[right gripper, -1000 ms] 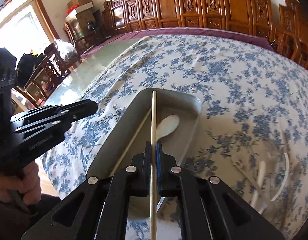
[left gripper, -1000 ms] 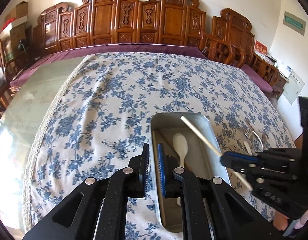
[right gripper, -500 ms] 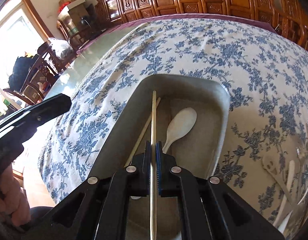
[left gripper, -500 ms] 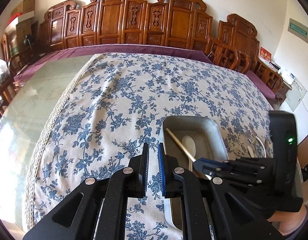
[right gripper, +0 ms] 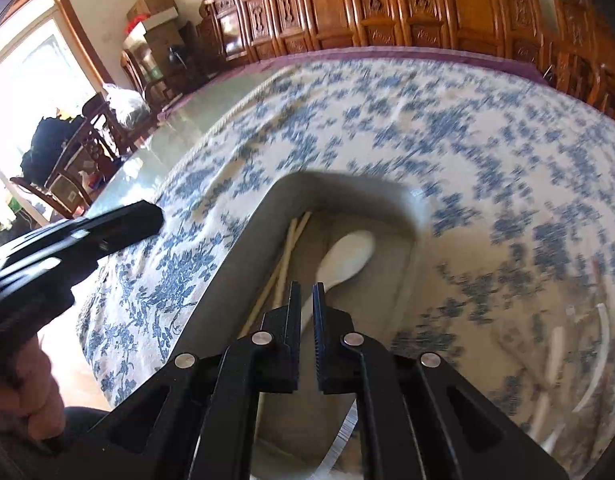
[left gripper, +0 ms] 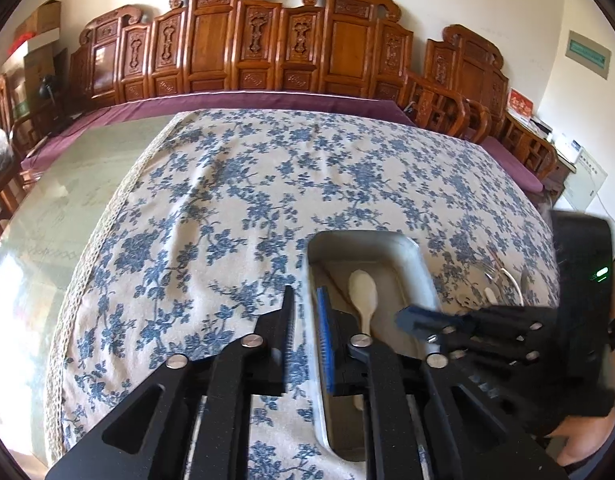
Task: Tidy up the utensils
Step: 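Move the right gripper to the pile and grasp the smiley-face spoon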
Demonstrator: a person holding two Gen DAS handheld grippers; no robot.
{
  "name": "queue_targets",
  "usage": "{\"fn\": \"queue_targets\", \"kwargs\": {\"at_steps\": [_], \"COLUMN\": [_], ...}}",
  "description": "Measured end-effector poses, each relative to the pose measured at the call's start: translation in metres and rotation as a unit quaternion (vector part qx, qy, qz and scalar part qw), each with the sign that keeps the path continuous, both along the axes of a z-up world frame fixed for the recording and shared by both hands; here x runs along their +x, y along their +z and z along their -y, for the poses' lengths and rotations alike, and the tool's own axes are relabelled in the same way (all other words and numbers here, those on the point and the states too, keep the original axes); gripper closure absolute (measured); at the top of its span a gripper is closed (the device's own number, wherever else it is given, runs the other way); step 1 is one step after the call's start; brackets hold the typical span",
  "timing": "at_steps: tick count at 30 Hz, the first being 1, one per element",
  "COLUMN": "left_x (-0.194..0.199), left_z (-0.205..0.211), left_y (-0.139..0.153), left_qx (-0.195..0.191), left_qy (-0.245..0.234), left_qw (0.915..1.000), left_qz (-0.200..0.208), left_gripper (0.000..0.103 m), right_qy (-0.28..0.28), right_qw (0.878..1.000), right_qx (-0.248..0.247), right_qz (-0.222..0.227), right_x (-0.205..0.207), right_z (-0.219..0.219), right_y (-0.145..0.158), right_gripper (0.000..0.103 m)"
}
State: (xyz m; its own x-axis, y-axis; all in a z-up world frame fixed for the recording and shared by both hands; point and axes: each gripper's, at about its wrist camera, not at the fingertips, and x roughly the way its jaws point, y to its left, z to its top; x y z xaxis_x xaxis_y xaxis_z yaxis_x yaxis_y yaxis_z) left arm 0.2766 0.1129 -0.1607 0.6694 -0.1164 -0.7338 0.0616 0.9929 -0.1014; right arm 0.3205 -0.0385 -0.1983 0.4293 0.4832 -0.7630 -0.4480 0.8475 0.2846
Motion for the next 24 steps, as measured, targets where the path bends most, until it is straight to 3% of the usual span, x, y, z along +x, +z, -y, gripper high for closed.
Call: {"fn": "queue_targets", "kwargs": {"at_steps": [8,12,17,24], "left_x": [-0.002,-0.002,-0.001,-0.002], "left_z": [0.033,0.049,0.062,0.093], "left_y": [-0.001,-0.001,-0.002,-0.008], "left_qx": [-0.007,-0.009,-0.015,-0.006], "left_qy": [-0.033,-0.042,-0.052,-0.078], "left_qw": [0.9994,0.9991,0.9985,0.9969], "left_qz": [0.001,0.005,0.002,-0.004], "left_gripper": [0.067,0.035,0.026,0.022], "right_qy": [-0.022,-0.042,-0.036,0.009], "right_qw": [0.996,0.992,0.991,0.987], "right_qx": [-0.053,-0.098,-0.121,-0.158], "right_qz": [0.062,0.063,0.052,0.009], "right_x": [-0.017,-0.014,-0.011,-0.007], "right_z": [0.081,0.125,0.155,0.159], "right_y": [0.027,0.022,0.01,-0.028], "right_gripper": [0.095,0.095,0.076,0.075]}}
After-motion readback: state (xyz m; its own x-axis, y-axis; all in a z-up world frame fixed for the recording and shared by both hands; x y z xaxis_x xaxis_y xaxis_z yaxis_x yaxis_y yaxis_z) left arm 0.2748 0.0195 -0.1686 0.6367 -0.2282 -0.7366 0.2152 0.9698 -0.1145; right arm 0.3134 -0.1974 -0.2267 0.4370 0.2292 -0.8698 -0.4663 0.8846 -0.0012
